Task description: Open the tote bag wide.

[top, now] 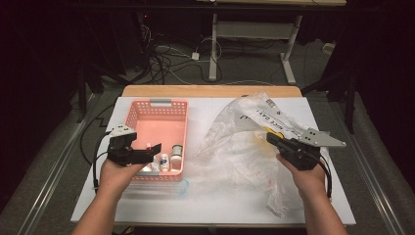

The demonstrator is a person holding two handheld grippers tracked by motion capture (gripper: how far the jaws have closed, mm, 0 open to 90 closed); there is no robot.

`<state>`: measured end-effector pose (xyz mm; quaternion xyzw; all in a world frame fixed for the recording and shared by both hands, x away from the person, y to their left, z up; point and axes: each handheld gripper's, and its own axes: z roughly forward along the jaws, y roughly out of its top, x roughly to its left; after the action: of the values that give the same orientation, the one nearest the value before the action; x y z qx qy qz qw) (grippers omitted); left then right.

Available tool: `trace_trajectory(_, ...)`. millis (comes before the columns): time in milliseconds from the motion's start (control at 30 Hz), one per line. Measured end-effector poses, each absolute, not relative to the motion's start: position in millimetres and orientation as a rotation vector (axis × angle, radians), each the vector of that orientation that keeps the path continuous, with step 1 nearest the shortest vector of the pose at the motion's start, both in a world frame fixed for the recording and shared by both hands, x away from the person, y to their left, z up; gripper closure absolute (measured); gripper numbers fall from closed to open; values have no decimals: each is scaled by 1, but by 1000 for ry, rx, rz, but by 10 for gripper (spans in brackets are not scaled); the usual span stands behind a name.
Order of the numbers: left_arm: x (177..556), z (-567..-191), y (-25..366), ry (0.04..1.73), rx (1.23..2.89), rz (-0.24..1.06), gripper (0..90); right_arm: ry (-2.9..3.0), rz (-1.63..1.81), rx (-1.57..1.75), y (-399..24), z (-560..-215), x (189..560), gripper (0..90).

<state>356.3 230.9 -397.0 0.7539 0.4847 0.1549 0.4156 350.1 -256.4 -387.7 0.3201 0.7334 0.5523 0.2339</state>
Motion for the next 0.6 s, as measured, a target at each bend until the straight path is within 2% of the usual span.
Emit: trace_trajectory(600, 409, -409, 231, 1445, 2086, 239, 13, 2011, 1516, 879, -258, -386, 348, 900)
